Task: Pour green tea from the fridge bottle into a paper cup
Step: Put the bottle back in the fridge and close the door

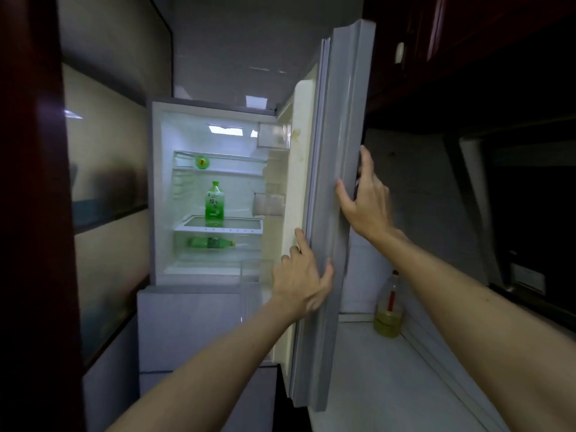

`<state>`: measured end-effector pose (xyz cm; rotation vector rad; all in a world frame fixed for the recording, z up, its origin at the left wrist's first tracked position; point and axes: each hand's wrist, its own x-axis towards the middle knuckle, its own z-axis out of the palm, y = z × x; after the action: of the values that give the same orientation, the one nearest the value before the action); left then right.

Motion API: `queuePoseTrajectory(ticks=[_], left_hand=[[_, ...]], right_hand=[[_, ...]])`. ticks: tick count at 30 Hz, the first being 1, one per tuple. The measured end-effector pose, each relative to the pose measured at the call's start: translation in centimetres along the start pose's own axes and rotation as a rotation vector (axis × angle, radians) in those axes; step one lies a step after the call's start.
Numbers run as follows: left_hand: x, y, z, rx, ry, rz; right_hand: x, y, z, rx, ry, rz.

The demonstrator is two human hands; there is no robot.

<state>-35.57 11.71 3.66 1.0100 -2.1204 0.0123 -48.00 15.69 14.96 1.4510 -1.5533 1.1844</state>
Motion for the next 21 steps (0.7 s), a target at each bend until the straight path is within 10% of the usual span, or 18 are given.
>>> queuePoseTrajectory(ticks=[21], left_hand=[[3.1,-23.2,-5.5,-0.192,0.089,-0.377]], right_hand=[[4.2,-20.0,20.8,0.082,-0.016,-0.227]])
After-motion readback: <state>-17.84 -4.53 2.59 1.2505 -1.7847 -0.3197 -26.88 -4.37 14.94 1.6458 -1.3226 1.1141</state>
